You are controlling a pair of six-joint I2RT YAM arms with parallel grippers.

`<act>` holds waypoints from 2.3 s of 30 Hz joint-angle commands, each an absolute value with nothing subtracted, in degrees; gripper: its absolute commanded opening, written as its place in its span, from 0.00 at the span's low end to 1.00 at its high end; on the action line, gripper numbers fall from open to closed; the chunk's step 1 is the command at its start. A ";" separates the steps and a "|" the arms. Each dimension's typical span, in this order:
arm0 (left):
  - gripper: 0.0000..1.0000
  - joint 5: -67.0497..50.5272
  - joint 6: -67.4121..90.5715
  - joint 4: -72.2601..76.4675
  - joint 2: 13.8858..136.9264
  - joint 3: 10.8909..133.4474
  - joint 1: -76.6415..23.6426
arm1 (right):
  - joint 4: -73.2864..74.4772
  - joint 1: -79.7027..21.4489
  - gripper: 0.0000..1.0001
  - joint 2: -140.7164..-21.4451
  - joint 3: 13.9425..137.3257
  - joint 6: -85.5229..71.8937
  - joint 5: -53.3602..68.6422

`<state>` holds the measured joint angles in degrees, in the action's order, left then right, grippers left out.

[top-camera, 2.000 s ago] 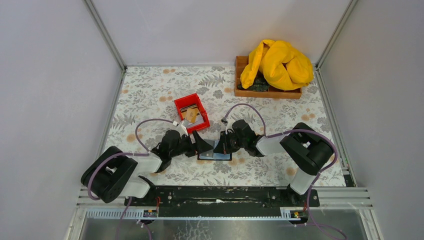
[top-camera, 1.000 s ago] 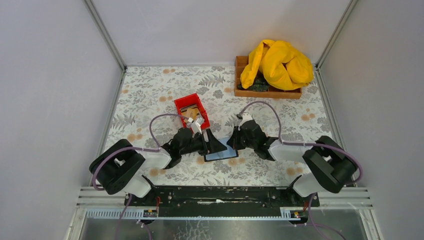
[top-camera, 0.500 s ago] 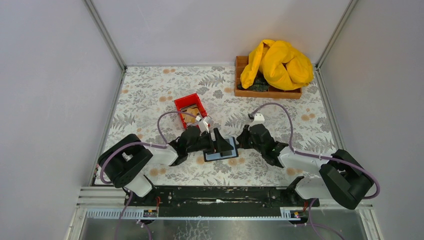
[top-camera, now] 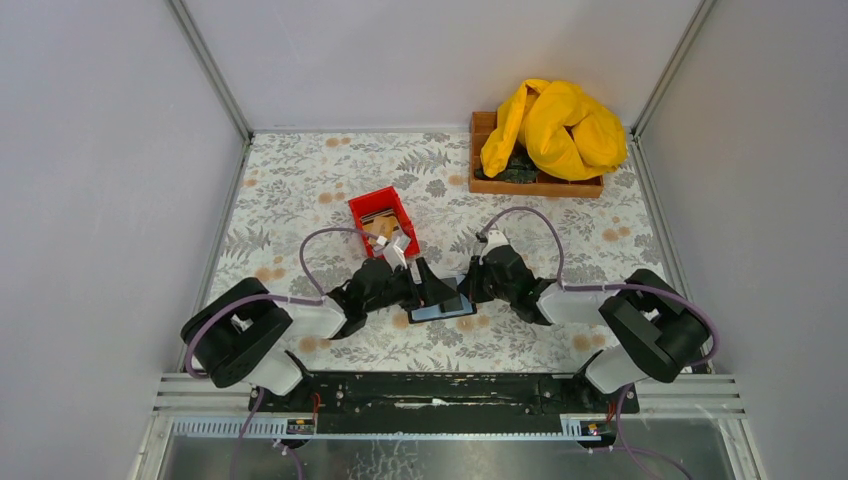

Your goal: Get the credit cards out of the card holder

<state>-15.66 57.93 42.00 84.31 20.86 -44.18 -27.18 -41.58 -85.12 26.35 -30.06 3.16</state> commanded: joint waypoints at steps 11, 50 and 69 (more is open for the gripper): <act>0.93 -9.95 59.29 47.16 88.73 16.96 -43.38 | -26.19 -41.22 0.00 -88.24 29.20 -31.95 3.16; 0.00 -15.12 66.47 68.86 103.29 14.52 -42.72 | -26.13 -40.03 0.00 -90.96 30.10 -32.27 5.65; 0.00 -11.96 58.61 44.14 74.65 8.25 -39.75 | -25.88 -39.39 0.00 -91.55 30.49 -31.89 5.91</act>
